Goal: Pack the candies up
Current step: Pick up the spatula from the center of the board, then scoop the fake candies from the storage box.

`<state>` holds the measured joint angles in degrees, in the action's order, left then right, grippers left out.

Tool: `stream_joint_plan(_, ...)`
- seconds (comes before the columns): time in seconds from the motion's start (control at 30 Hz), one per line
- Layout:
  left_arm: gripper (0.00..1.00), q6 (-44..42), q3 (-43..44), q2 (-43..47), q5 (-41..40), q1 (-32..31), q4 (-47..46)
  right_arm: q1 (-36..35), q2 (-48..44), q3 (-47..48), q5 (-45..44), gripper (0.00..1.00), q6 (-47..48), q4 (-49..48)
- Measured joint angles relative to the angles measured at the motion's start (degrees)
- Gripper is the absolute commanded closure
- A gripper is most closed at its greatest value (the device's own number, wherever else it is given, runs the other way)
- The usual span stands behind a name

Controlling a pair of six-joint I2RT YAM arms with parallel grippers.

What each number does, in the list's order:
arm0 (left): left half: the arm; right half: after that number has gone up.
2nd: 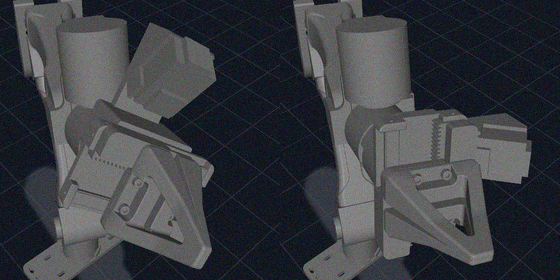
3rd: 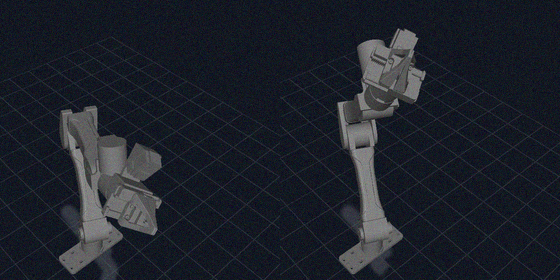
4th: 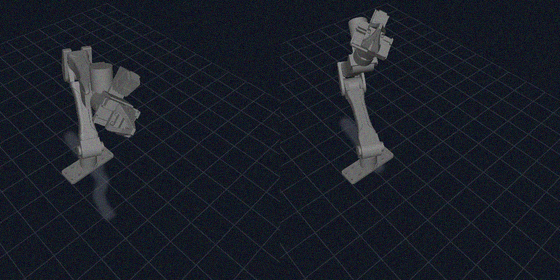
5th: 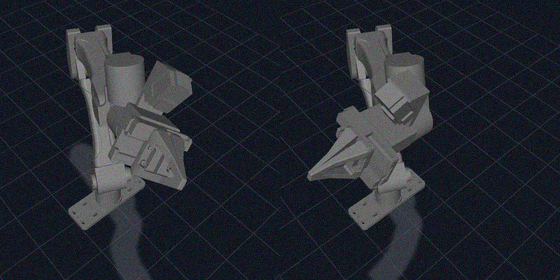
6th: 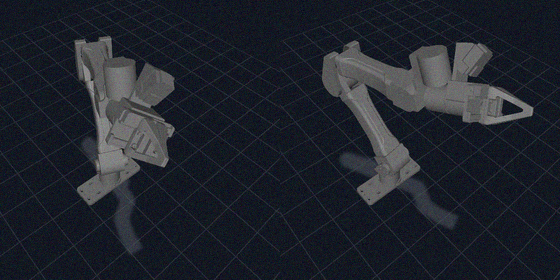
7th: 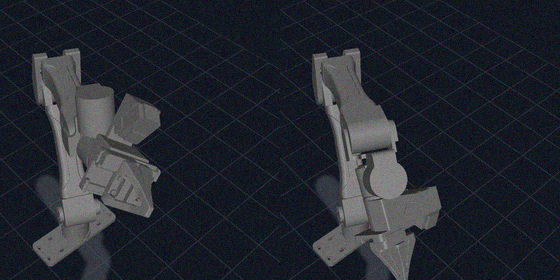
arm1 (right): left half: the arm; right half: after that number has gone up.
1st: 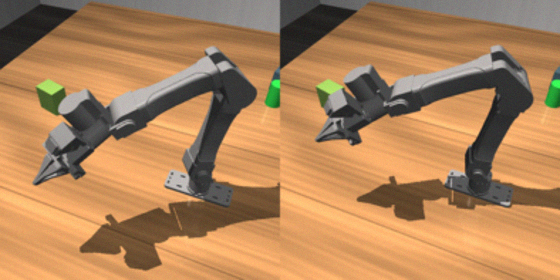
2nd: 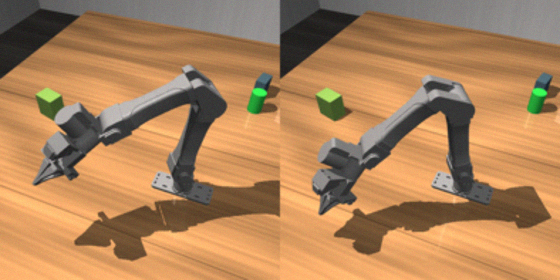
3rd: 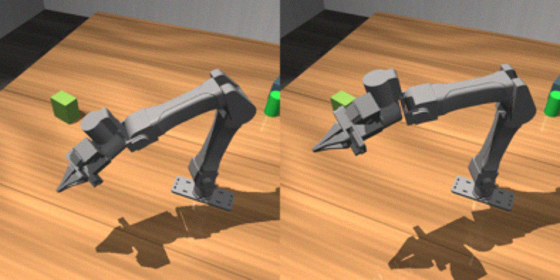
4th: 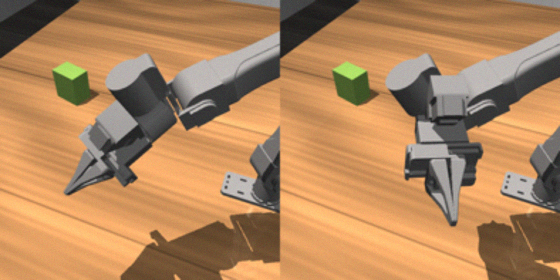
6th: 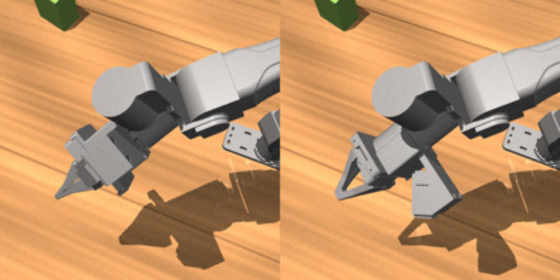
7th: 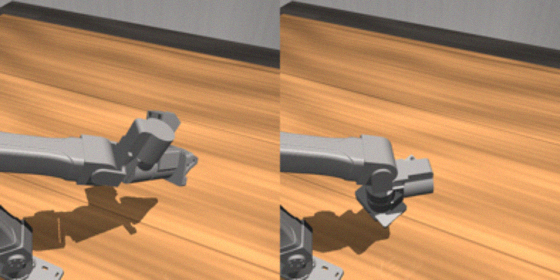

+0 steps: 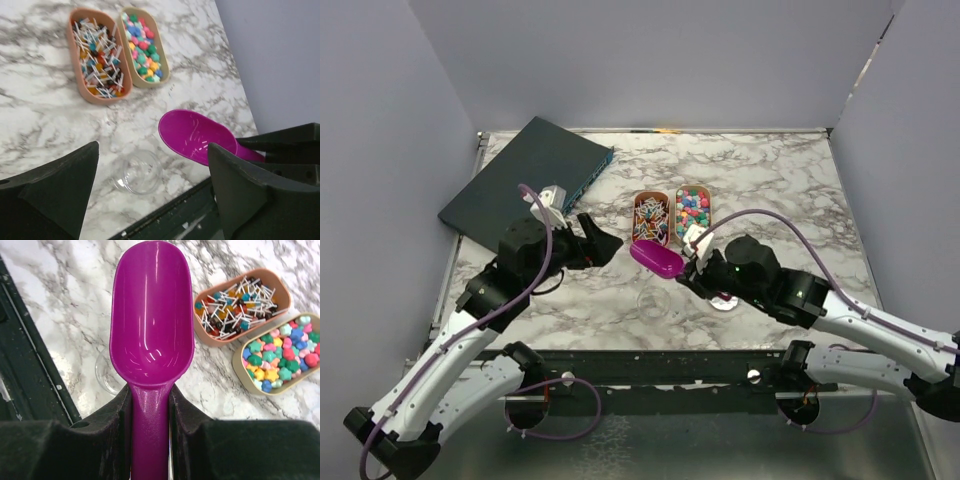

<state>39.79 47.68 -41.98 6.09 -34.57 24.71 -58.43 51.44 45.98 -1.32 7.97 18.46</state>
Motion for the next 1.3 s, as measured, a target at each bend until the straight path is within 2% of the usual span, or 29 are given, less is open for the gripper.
stream_joint_plan(0.1, 0.08, -3.4, 2.5, 0.2, -5.4, 0.0, 1.3, 0.0, 3.6, 3.3, -3.2, 0.99, -2.2, 3.9)
stream_joint_plan(0.17, 0.01, -5.6, 3.7, 0.2, -8.2, 0.0, 1.6, 0.0, 6.0, 6.0, -5.1, 1.00, -3.7, 6.6)
stream_joint_plan(0.4, 0.01, -13.4, 6.4, -0.7, -15.6, 0.0, 2.1, 2.3, 13.5, 16.0, -8.9, 0.99, -9.5, 16.6)
stream_joint_plan(0.63, 0.01, -18.8, 7.0, -0.9, -20.0, 0.0, 1.5, 9.7, 21.9, 26.2, -10.0, 0.99, -16.1, 28.5)
stream_joint_plan(0.9, 0.01, -22.1, 2.3, -0.8, -22.9, 0.0, -4.2, 18.5, 28.7, 32.9, -7.2, 0.99, -19.5, 38.7)
stream_joint_plan(1.3, 0.01, -23.9, -0.3, -1.1, -23.3, -3.5, -6.5, 27.6, 38.4, 37.6, 0.4, 1.00, -19.6, 43.6)
